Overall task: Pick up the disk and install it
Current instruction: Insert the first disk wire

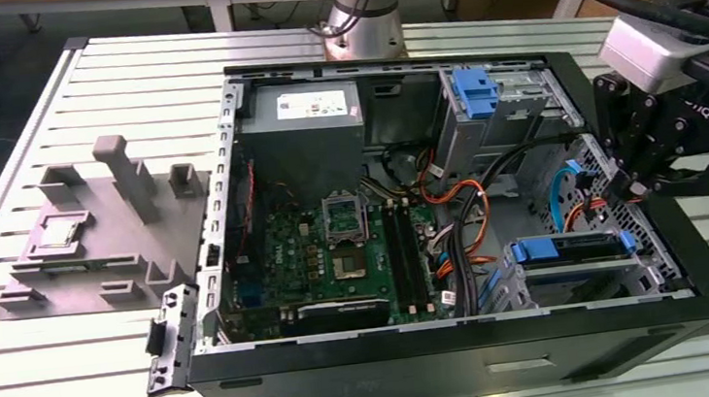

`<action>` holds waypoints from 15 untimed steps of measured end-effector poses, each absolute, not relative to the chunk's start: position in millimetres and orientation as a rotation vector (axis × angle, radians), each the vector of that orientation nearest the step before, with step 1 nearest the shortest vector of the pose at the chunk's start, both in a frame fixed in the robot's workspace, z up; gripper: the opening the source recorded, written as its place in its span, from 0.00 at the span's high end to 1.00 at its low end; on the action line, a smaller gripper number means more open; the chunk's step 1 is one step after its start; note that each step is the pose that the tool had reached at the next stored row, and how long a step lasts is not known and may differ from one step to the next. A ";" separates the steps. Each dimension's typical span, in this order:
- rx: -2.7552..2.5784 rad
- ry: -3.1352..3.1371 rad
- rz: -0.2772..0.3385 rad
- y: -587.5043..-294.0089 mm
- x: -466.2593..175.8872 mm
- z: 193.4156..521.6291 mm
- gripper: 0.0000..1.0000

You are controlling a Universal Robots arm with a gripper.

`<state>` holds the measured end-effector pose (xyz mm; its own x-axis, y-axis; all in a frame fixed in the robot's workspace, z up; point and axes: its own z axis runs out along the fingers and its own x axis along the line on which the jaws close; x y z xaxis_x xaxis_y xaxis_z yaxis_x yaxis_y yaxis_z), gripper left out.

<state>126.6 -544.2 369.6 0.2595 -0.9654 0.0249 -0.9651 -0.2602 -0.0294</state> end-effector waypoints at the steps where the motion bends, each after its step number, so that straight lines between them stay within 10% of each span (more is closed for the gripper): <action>1: -2.493 1.893 -0.064 -544.2 126.6 369.5 0.90; 15: -2.609 1.739 -0.113 -542.1 127.1 367.7 0.90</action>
<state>127.1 -542.1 367.7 0.3830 -0.9219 0.0580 -0.9216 -0.3856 -0.0432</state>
